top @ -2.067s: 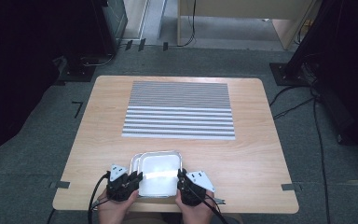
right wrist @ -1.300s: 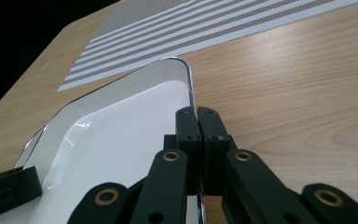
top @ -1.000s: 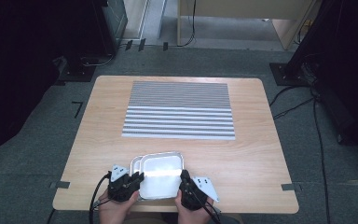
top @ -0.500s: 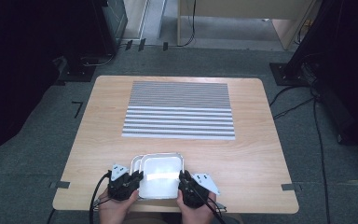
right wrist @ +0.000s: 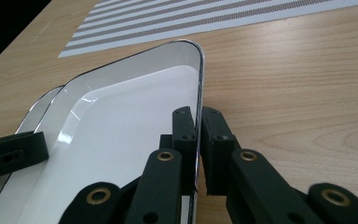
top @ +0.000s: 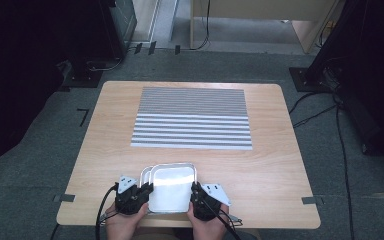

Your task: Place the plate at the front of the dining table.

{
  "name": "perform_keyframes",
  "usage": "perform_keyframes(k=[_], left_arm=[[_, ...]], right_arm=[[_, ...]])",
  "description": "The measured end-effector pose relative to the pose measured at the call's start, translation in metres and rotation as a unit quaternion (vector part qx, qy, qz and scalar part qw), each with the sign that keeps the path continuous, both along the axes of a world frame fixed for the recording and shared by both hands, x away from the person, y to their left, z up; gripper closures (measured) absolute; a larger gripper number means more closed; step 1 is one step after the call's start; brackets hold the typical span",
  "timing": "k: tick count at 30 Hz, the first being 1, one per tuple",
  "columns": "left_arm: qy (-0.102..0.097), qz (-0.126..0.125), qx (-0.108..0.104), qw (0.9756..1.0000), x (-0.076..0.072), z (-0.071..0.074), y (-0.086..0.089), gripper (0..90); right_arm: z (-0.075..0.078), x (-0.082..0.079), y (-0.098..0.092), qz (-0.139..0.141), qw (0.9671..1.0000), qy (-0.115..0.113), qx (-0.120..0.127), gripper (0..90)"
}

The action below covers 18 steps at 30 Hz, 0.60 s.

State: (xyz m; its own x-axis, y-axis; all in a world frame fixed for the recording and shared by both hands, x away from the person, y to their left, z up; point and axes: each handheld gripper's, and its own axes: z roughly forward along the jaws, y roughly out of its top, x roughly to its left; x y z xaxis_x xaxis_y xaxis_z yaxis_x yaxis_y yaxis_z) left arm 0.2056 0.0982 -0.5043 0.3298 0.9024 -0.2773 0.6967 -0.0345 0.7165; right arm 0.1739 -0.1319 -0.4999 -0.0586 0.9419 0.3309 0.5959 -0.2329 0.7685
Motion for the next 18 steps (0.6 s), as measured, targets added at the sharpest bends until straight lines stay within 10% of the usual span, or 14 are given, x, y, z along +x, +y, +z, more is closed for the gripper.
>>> perform_keyframes(k=[18], left_arm=[[-0.035, 0.009, -0.013, 0.9993, -0.007, 0.021, -0.006, 84.8]], right_arm=[[0.012, -0.005, -0.013, 0.013, 0.9993, -0.026, 0.024, 87.9]])
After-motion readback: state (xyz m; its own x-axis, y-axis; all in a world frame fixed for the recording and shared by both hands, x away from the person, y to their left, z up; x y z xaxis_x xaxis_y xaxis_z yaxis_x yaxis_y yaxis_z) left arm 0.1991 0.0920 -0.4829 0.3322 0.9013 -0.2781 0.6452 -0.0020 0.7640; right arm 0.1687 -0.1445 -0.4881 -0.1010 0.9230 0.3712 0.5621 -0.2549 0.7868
